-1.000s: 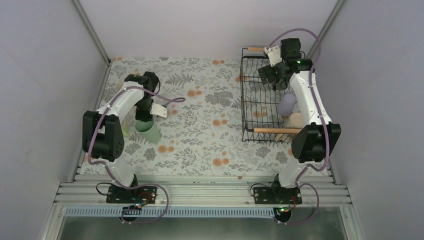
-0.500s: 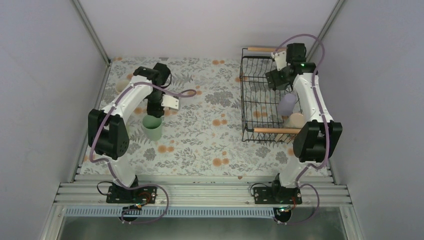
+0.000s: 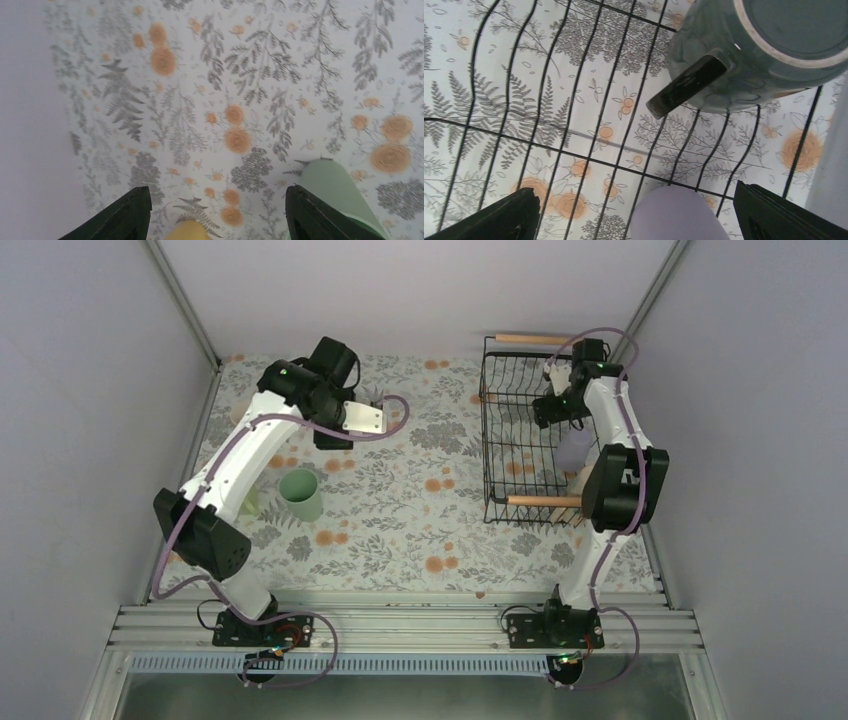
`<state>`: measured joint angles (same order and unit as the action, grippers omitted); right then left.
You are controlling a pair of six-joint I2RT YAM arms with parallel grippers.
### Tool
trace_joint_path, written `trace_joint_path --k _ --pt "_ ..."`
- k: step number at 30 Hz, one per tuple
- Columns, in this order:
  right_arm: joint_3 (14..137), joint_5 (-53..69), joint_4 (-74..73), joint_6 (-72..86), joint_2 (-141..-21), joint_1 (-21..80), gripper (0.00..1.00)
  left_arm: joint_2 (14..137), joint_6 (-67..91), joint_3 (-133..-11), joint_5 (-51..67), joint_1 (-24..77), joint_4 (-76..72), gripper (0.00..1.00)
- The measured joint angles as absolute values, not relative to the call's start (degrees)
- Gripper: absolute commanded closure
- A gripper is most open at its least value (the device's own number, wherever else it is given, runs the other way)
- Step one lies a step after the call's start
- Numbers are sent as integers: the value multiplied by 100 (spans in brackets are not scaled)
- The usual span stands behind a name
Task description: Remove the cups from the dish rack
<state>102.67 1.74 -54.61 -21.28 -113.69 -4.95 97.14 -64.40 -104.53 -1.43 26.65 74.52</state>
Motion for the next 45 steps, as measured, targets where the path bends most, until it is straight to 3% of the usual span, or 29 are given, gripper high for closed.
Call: trace_joint_path --k 15,16,18,19,33,35,40,45 --pt "11979 1092 -6036 -1754 -12685 -604 0 8482 -5848 -8274 204 3105 4298 22" --pt "11996 1144 -6058 -1723 -12735 -611 0 8420 -5798 -8158 224 3116 4097 19" --pt "12009 1249 -6097 -1675 -12787 -615 0 8311 -5721 -7911 281 3133 3638 1" --pt "12009 1321 -6123 -1638 -12801 -615 0 8270 -5662 -7795 314 3133 3424 0" --pt "12077 1817 -6053 -1391 -13172 -609 6 8031 -5210 -6753 987 3133 1256 0" --pt "12077 1793 -6075 -1341 -13253 -607 8 8031 -5175 -6722 1083 3133 1114 0" --pt "11893 1516 -5728 -1129 -13319 -613 36 8034 -5118 -6600 1297 3133 801 0" --pt "11509 1188 -5151 -880 -13266 -609 56 8034 -5054 -6412 1446 3135 572 0"
